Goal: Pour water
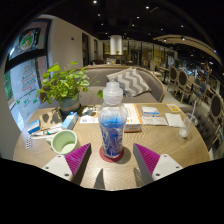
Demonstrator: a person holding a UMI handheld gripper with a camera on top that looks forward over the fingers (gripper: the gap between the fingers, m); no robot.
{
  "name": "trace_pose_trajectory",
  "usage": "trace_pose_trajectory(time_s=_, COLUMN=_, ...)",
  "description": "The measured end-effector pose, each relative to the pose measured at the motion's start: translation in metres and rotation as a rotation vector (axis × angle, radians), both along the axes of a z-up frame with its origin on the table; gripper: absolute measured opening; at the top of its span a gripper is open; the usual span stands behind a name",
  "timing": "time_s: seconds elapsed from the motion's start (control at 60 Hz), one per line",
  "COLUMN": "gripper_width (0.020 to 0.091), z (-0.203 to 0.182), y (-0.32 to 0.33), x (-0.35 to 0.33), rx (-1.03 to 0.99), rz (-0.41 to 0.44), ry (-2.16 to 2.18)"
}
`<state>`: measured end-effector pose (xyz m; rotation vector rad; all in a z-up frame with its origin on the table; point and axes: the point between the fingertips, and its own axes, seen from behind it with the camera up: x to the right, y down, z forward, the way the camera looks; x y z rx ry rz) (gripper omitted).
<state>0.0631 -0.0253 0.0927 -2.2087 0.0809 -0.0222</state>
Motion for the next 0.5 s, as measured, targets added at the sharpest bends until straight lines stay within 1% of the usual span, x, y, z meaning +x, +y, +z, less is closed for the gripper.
trace_pose_trajectory(time_s=0.1, gripper_width=0.0859, z=0.028, y=-0.046, x=-0.012, rx=-0.022, rz=-0.006, ry=-0.012)
trace_pose_trajectory(time_s=0.2, gripper_width=0.0859, z=0.059, y=-0.097, x=-0.025, rx=-0.04, rz=-0.031, ry=-0.013)
trace_pose_trajectory(time_s=0.283, gripper_width=0.0855, z=0.078, y=-0.137, x=-0.034, rx=-0.055, rz=-0.053, ry=-0.004)
trace_pose_trajectory(time_s=0.35, gripper_width=0.0852, z=0.088, y=-0.164, x=-0.041, rx=-0.057, rz=-0.064, ry=0.004)
trace_pose_trajectory(time_s=0.45, gripper_width=0.0852, z=0.092, y=-0.2, x=-0.044, rx=-0.071, rz=-0.091, ry=0.0)
trace_pose_trajectory(time_s=0.5, gripper_width=0.0849, z=0.095, y=-0.214, x=-0.046, rx=-0.075, rz=-0.091, ry=0.006)
